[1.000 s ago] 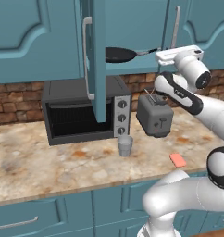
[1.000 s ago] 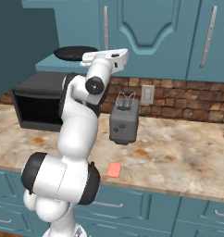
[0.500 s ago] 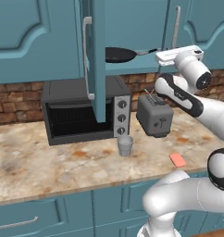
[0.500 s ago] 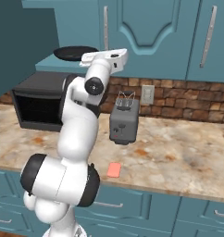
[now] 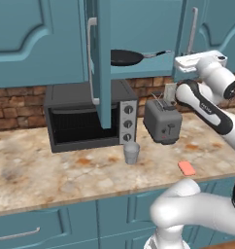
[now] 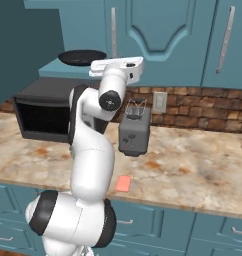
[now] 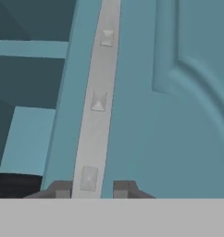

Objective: Pick the pan from the cabinet and place it on the stove. Then turn on the stove burner for the pan.

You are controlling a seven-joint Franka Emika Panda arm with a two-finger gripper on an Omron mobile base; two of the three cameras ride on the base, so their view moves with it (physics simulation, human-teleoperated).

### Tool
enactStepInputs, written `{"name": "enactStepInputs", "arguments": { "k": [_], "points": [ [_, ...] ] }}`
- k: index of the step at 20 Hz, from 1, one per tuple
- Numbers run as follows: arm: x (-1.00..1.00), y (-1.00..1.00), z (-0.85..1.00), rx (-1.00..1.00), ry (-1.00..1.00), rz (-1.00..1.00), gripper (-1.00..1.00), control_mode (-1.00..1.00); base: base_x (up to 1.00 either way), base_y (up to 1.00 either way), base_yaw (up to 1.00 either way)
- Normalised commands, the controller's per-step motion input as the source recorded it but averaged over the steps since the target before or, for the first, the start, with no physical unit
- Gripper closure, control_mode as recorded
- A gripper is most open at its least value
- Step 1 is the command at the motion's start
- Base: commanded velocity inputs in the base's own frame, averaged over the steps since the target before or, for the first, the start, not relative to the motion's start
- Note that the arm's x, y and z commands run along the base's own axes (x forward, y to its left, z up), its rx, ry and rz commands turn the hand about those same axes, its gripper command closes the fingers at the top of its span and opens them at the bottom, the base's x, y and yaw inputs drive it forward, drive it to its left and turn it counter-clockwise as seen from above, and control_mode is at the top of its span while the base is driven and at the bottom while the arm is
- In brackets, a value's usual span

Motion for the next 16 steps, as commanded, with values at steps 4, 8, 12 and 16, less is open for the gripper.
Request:
{"name": "enactStepInputs", "arguments": {
  "k": [4, 8, 12, 16],
  "points": [
    [-0.52, -0.68, 0.00, 0.03, 0.05, 0.03, 1.00, -1.00, 0.00, 0.00, 0.00],
    [-0.56, -0.65, 0.03, 0.01, 0.04, 0.04, 1.00, -1.00, 0.00, 0.00, 0.00],
    [-0.59, -0.62, 0.05, 0.00, 0.03, 0.04, 1.00, -1.00, 0.00, 0.00, 0.00],
    [-0.57, -0.62, 0.03, 0.00, 0.03, 0.05, 1.00, -1.00, 0.00, 0.00, 0.00]
  ]
}}
